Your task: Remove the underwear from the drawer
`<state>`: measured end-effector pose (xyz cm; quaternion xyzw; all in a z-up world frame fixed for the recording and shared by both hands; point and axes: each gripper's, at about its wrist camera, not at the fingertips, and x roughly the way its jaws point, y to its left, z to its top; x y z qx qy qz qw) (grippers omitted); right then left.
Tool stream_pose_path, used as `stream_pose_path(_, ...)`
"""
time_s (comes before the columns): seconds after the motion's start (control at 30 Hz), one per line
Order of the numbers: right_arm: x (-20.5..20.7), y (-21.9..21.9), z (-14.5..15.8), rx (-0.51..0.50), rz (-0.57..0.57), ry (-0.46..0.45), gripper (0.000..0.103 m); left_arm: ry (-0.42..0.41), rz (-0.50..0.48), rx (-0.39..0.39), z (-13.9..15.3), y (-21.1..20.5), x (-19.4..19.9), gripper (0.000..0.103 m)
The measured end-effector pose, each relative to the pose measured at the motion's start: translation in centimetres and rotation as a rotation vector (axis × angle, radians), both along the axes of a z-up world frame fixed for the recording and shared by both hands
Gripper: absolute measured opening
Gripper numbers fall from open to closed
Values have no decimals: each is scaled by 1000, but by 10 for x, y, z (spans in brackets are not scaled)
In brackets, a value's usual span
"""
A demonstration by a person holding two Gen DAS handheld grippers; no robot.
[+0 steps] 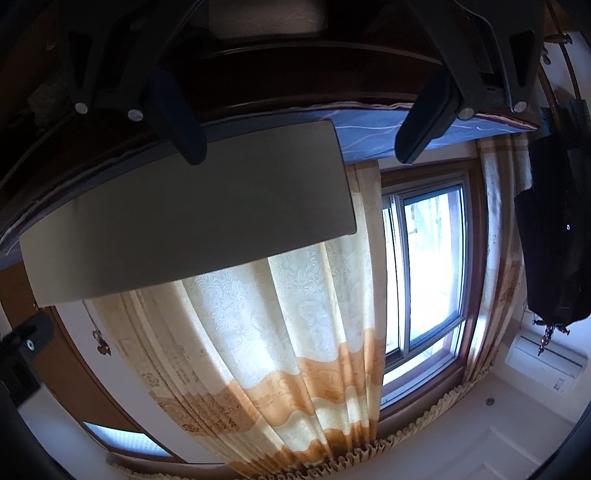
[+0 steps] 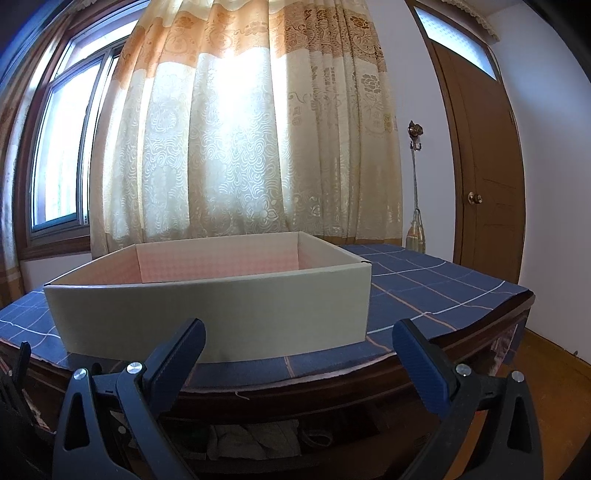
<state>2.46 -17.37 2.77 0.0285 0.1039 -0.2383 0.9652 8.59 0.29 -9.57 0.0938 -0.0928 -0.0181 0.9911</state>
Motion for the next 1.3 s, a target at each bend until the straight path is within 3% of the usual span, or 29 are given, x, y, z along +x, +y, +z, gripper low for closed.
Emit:
stream_pose_path(0.3, -9, -5, -3, 35, 7, 13, 102, 21, -50, 44, 5, -2, 4, 103)
stream_pose_path(0.43, -11, -6, -4, 31, 2, 11, 102, 41, -64, -15, 9, 3, 9, 103)
stream_pose_path(0.57, -10, -7, -5, 36, -3, 27, 102, 43, -47, 17, 6, -2, 10, 103)
stream_pose_path(0.73, -7, -10, -9, 56, -3, 58, 102, 69, -53, -5, 6, -2, 10, 103)
stream_pose_path(1.3, -24, -18, -23, 121, 21, 153, 102, 142, -43, 13, 7, 7, -35, 103)
